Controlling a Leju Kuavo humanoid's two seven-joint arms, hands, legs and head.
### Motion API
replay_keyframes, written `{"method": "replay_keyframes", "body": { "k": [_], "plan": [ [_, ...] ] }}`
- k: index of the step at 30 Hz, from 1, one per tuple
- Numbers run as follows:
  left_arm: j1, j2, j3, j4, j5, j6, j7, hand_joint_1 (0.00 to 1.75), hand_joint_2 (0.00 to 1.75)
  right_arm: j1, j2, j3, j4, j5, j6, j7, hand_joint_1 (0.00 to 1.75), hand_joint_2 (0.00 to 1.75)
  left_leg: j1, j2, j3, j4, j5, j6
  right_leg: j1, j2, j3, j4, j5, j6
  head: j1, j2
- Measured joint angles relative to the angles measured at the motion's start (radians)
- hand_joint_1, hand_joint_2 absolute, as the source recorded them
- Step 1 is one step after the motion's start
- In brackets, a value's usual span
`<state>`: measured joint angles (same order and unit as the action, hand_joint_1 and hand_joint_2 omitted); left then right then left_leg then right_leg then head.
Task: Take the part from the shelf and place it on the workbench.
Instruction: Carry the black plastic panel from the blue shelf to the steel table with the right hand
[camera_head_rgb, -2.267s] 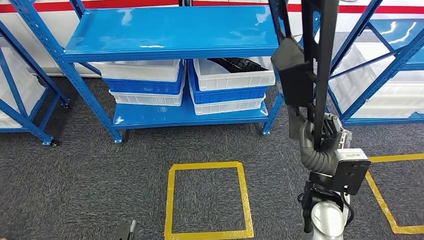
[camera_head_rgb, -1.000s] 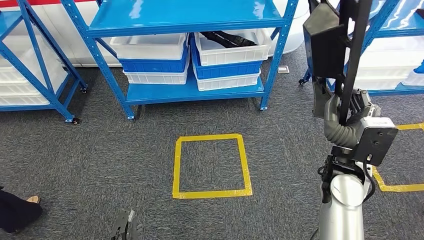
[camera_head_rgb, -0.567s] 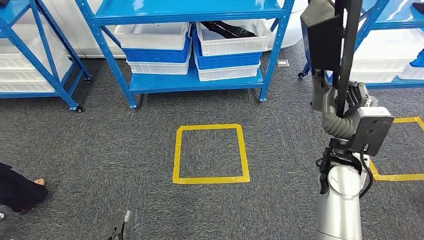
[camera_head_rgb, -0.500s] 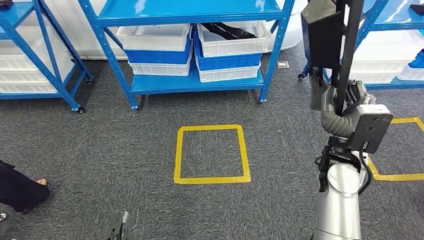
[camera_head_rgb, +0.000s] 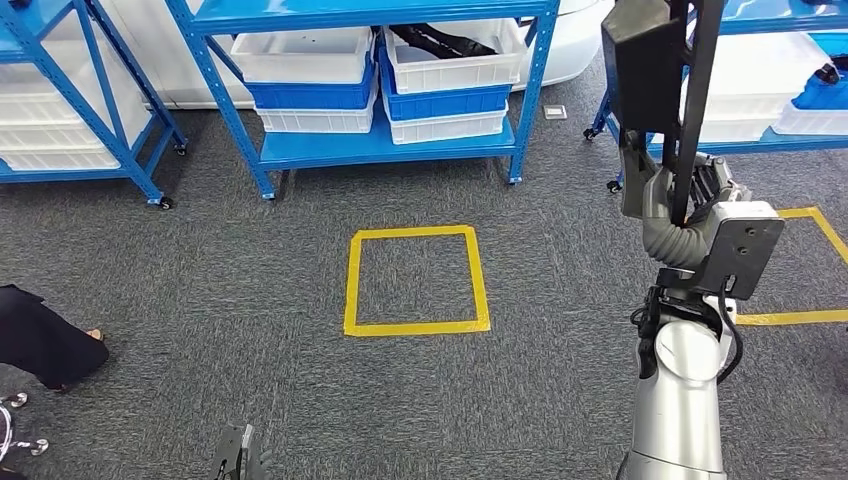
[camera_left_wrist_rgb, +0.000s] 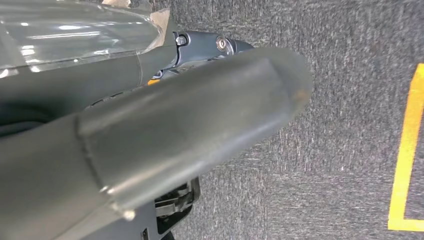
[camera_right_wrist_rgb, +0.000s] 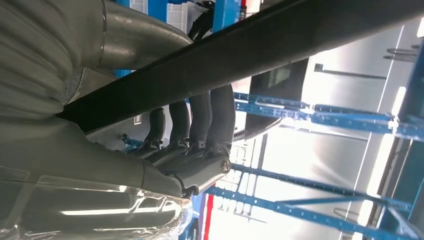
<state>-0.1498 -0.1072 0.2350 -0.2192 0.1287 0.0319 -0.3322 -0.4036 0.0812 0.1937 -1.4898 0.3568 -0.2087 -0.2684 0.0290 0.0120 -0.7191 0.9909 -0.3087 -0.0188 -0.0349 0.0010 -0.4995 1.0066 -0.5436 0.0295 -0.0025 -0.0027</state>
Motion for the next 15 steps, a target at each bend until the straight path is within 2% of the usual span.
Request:
{"method": "replay_keyframes", "body": {
  "k": [1,2,3,4,5,6,7,8,9,10,11,12,13,15],
  "plan": [
    [0.002,0.0,0.001,0.0,0.0,0.002,-0.005,0.0,0.0,-0.004,0.001,0.0,0.002,0.004,0.0,0.005,1.75,1.75,0.003,-0.001,-0.008,0.021,-0.036,-0.003,-0.001,-0.001,-0.007,-0.001,0.011,-0.015,-0.001,0.0],
    [0.003,0.001,0.003,0.0,0.002,0.003,-0.009,0.0,0.0,-0.01,0.002,0.001,0.004,0.008,0.0,0.008,1.75,1.75,0.004,-0.003,-0.02,0.063,-0.088,-0.005,-0.001,-0.002,-0.016,-0.001,0.023,-0.026,-0.002,0.0],
    [0.003,0.001,0.006,0.0,0.005,0.002,-0.012,0.0,0.0,-0.017,0.003,0.002,0.007,0.012,0.0,0.01,1.75,1.75,0.003,-0.005,-0.036,0.124,-0.147,-0.006,0.003,-0.002,-0.027,0.0,0.035,-0.034,-0.002,0.0],
    [0.003,0.001,0.009,0.0,0.008,0.001,-0.015,0.0,0.0,-0.022,0.003,0.003,0.009,0.016,-0.001,0.011,1.75,1.75,0.003,-0.007,-0.051,0.194,-0.189,-0.006,0.008,-0.002,-0.038,0.0,0.046,-0.039,-0.003,0.0],
    [0.003,0.001,0.013,0.0,0.013,-0.001,-0.018,0.0,0.0,-0.026,0.003,0.004,0.013,0.022,-0.003,0.011,1.75,1.75,0.003,-0.009,-0.06,0.255,-0.207,-0.005,0.013,-0.003,-0.05,0.001,0.057,-0.041,-0.003,0.0],
    [0.004,0.001,0.018,0.0,0.017,-0.003,-0.021,0.0,0.0,-0.028,0.003,0.004,0.016,0.031,-0.008,0.011,1.75,1.75,0.002,-0.009,-0.056,0.291,-0.203,-0.002,0.018,-0.004,-0.062,0.002,0.066,-0.042,-0.003,0.0],
    [0.004,0.0,0.021,0.0,0.02,-0.005,-0.023,0.0,0.0,-0.03,0.003,0.005,0.019,0.04,-0.013,0.011,1.75,1.75,-0.001,-0.01,-0.036,0.292,-0.186,0.004,0.023,-0.006,-0.072,0.002,0.074,-0.042,-0.004,0.0],
    [0.004,0.0,0.025,0.0,0.023,-0.005,-0.025,0.0,0.0,-0.032,0.004,0.006,0.022,0.05,-0.017,0.011,1.75,1.75,-0.005,-0.008,0.004,0.253,-0.165,0.014,0.028,-0.009,-0.08,0.002,0.08,-0.042,-0.004,0.0],
    [0.003,0.001,0.029,-0.001,0.025,-0.006,-0.027,0.0,0.0,-0.035,0.004,0.007,0.025,0.058,-0.02,0.011,1.75,1.75,-0.013,-0.001,0.055,0.19,-0.156,0.028,0.03,-0.012,-0.084,0.002,0.085,-0.042,-0.004,0.0],
    [0.002,0.002,0.033,-0.001,0.027,-0.006,-0.029,0.0,0.0,-0.04,0.005,0.008,0.027,0.063,-0.022,0.011,1.75,1.75,-0.022,0.012,0.106,0.121,-0.156,0.042,0.034,-0.016,-0.087,0.002,0.089,-0.041,-0.003,0.0],
    [-0.001,0.003,0.037,-0.002,0.028,-0.006,-0.03,0.0,0.0,-0.046,0.005,0.01,0.028,0.066,-0.023,0.011,1.75,1.75,-0.03,0.024,0.143,0.066,-0.163,0.053,0.035,-0.023,-0.089,0.002,0.093,-0.038,-0.003,0.0],
    [-0.003,0.004,0.041,-0.002,0.029,-0.007,-0.032,0.0,0.0,-0.051,0.006,0.012,0.031,0.068,-0.023,0.011,1.75,1.75,-0.038,0.032,0.164,0.032,-0.171,0.061,0.034,-0.031,-0.09,0.002,0.096,-0.034,-0.003,0.0],
    [-0.005,0.005,0.043,-0.002,0.029,-0.007,-0.033,0.0,0.0,-0.056,0.006,0.014,0.033,0.069,-0.024,0.011,1.75,1.75,-0.043,0.033,0.169,0.015,-0.173,0.065,0.034,-0.039,-0.091,0.001,0.1,-0.028,-0.004,0.0],
    [-0.004,0.004,0.046,-0.002,0.03,-0.007,-0.034,0.0,0.0,-0.06,0.008,0.017,0.036,0.069,-0.025,0.011,1.75,1.75,-0.04,0.02,0.172,-0.01,-0.156,0.07,0.034,-0.047,-0.096,0.005,0.098,-0.019,-0.004,0.0]
  ]
}}
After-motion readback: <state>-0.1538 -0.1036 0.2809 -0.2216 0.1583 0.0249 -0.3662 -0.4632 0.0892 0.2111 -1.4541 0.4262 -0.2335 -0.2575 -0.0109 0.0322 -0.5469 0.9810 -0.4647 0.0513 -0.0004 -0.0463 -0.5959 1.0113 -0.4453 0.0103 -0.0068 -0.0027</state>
